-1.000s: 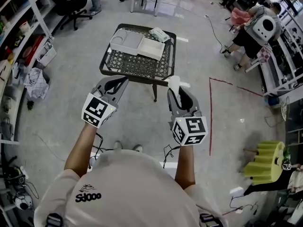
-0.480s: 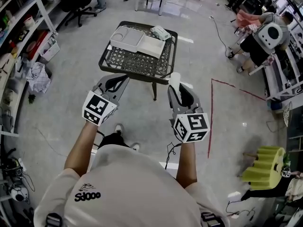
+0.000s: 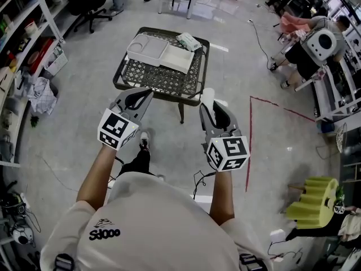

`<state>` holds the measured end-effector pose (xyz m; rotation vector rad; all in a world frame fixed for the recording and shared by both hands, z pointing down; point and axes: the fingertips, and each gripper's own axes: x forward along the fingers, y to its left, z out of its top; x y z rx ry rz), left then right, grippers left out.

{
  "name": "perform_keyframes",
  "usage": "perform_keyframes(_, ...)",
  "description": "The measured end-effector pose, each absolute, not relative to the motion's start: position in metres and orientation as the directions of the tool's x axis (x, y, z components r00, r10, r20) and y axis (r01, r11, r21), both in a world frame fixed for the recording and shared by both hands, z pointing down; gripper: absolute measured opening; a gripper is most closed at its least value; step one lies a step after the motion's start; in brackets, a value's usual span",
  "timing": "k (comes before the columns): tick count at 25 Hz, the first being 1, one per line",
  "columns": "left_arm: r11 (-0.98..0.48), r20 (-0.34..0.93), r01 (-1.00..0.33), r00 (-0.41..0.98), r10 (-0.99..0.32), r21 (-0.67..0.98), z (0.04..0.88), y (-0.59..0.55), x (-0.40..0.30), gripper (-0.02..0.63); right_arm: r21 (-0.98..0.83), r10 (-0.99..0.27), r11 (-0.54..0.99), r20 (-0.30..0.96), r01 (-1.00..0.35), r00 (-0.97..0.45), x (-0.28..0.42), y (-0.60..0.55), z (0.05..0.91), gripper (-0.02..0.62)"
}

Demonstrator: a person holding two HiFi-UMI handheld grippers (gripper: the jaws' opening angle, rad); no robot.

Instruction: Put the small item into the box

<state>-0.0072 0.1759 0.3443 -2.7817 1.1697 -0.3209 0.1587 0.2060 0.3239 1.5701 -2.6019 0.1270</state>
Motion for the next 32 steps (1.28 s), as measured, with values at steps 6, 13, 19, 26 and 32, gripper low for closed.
perform_keyframes(6, -0.699, 0.152, -0.693, 0.683, -0.715, -0.176, 0.35, 0.12, -0.01, 0.0, -0.009, -0.883, 0.455, 0.127, -0.891, -0.452, 0.158, 0.158, 0.327, 0.135)
perform_keyframes(13, -0.724, 0.166, -0.666, 0.705, -0.689, -0.178, 0.352, 0.051, 0.001, 0.0, -0.016, -0.893, 0.434, 0.124, -0.901, -0.432, 0.162, 0.093, 0.325, 0.135)
perform_keyframes(19, -0.734, 0.165, -0.66, 0.715, -0.679, -0.161, 0.349, -0.005, -0.003, 0.0, -0.015, -0.898, 0.425, 0.119, -0.905, -0.424, 0.158, 0.044, 0.317, 0.135)
perform_keyframes(26, -0.755, 0.171, -0.638, 0.735, -0.656, -0.149, 0.355, -0.051, -0.01, 0.0, -0.022, -0.901, 0.415, 0.126, -0.91, -0.414, 0.141, 0.001, 0.319, 0.136)
perform_keyframes(32, -0.764, 0.174, -0.633, 0.744, -0.646, -0.13, 0.36, -0.089, -0.023, 0.0, -0.05, -0.896, 0.422, 0.128, -0.905, -0.425, 0.127, -0.031, 0.32, 0.137)
